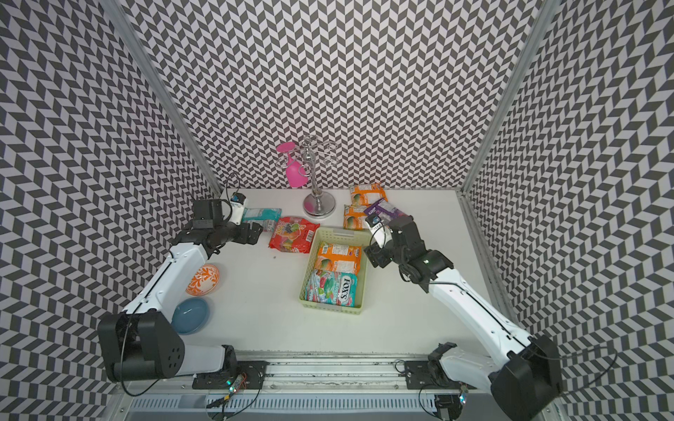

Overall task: Put the candies in the basket
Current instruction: Pick up the candy at the center of the board.

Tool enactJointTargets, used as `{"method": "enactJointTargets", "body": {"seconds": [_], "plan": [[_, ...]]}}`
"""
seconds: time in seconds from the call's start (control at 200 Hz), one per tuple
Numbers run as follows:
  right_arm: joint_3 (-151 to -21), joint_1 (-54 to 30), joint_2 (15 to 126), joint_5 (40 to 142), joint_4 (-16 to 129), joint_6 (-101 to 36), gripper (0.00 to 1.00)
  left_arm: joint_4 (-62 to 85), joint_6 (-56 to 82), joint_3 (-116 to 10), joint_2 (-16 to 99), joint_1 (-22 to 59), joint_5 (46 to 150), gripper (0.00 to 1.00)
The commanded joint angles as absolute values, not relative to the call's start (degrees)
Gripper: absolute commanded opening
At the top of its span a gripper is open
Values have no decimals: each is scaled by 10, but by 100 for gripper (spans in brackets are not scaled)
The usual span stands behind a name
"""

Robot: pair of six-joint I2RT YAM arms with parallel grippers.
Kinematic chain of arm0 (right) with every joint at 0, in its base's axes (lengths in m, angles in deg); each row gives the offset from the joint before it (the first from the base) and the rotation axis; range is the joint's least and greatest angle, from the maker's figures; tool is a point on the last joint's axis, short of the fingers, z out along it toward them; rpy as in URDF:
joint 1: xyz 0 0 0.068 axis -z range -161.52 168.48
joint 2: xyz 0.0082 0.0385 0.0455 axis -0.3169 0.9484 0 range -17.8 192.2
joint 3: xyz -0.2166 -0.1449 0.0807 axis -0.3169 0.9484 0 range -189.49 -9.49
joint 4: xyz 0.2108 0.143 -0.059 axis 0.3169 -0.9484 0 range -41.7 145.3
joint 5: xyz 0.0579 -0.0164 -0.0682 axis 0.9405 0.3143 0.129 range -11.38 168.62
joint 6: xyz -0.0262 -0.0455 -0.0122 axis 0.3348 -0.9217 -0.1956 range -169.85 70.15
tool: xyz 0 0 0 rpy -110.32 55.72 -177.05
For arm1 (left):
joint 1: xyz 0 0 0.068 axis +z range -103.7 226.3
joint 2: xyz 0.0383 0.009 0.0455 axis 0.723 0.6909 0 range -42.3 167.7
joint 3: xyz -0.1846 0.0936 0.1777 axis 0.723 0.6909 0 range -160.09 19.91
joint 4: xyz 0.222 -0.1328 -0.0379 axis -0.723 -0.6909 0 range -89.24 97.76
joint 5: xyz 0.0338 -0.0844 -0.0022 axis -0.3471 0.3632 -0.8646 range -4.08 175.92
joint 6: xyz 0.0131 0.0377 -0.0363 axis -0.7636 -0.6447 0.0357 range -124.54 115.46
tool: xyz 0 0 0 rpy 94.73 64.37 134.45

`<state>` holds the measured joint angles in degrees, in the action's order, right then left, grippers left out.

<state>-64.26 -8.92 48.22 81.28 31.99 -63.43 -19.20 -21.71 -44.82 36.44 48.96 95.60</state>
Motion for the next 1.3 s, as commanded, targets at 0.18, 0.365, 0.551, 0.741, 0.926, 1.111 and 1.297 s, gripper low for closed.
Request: {"method": "enactJointTargets", "body": {"seconds": [0.18,0.365,0.551,0.741,0.926,1.111,1.297], "plan": [[-572,-54,416,771,418,-578,90,-131,-551,-463,403,490,866,99],[-513,-30,374,743,462,-561,98,-131,-702,-446,430,492,845,98],[-480,-25,347,723,489,-559,99,-145,-756,-453,476,486,818,96],[-478,-24,350,732,500,-557,99,-105,-760,-433,501,454,808,94],[-485,-23,363,736,494,-556,99,-76,-769,-435,548,425,764,90],[-485,-24,365,732,490,-557,99,-77,-762,-489,614,427,730,83],[-485,-23,361,722,491,-560,99,-56,-777,-507,650,430,730,83]]}}
